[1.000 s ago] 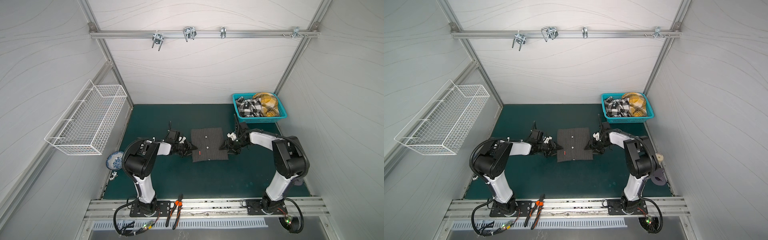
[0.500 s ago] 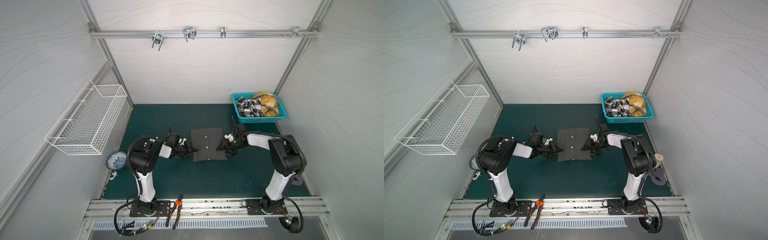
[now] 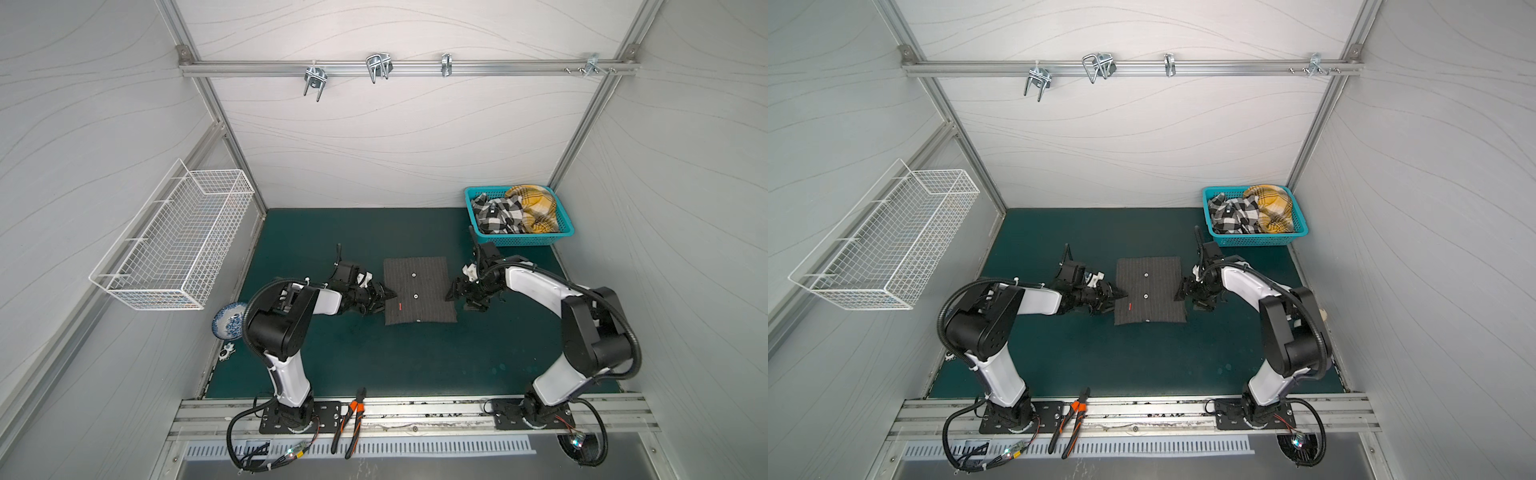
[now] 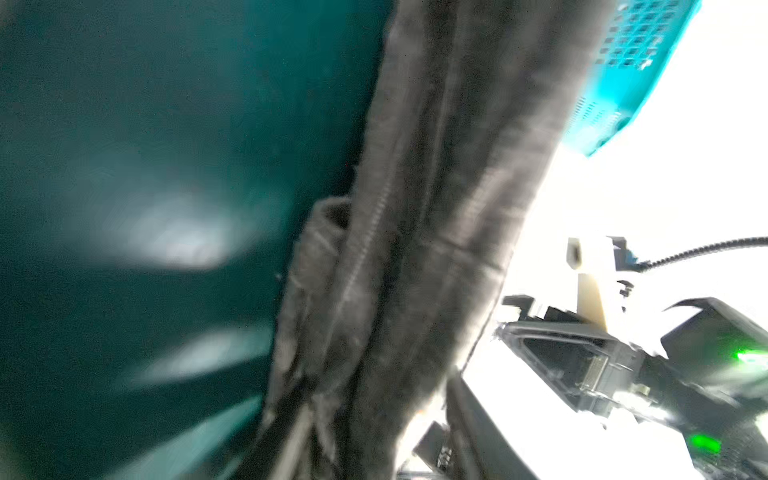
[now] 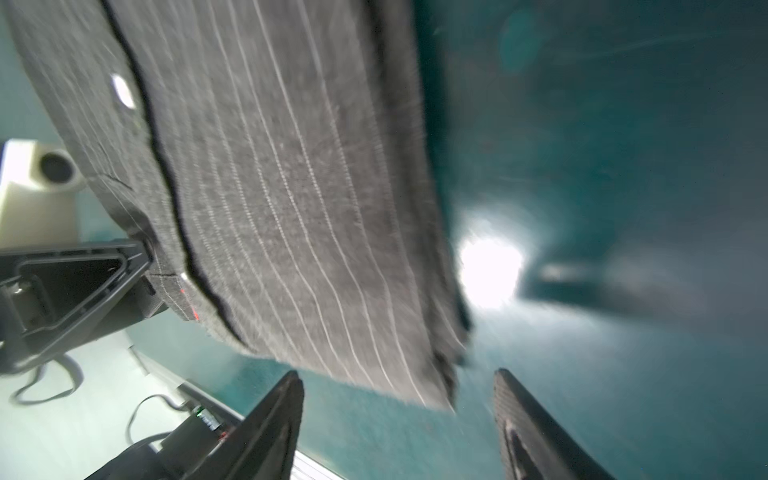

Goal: Fold and stack the long sleeve shirts

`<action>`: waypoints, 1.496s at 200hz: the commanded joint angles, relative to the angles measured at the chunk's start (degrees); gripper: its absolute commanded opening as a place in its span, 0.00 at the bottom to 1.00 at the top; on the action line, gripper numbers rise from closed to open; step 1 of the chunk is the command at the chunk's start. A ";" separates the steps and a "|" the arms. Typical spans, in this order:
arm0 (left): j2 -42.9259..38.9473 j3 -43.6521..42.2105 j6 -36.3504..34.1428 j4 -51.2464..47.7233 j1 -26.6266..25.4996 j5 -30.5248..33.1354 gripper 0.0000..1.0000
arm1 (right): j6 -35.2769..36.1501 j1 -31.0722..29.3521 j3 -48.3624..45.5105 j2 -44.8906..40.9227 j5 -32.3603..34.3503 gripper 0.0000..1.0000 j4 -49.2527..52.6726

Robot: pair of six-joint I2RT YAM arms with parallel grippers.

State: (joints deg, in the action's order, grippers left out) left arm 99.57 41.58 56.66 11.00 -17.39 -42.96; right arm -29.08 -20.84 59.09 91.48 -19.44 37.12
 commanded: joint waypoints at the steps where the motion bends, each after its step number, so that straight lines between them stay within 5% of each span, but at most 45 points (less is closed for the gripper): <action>1: -8.91 2.78 -7.81 -19.66 -0.32 7.03 0.66 | 0.63 -0.85 0.99 -4.23 3.94 0.72 5.77; 35: -15.94 7.05 -10.65 -32.97 -0.37 13.68 0.62 | 0.52 -2.45 2.52 -4.81 2.86 0.60 5.03; 81: -7.67 10.96 -8.48 -27.40 -2.64 8.95 0.19 | 0.53 -4.23 6.16 1.17 1.07 0.25 1.86; 120: 0.34 14.90 -8.44 -26.66 -2.74 8.95 0.06 | 0.27 -4.32 8.64 9.09 -1.21 0.19 -1.28; 224: 3.39 6.04 -8.36 -25.12 -2.82 10.31 0.11 | -3.40 -7.10 -2.49 9.59 2.82 0.13 -5.89; 269: -8.46 6.74 -12.49 -33.55 -2.94 11.23 0.41 | -4.07 -8.70 -3.67 -0.69 5.38 0.17 -0.39; 299: -10.38 14.18 -14.03 -37.73 -2.83 13.60 0.42 | -3.66 -9.04 0.68 -3.08 6.98 0.21 3.95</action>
State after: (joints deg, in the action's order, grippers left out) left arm 90.21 49.06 45.34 -21.67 -20.32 -32.88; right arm -32.64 -29.45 56.25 90.65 -15.00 35.86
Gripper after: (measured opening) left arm 0.436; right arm 0.199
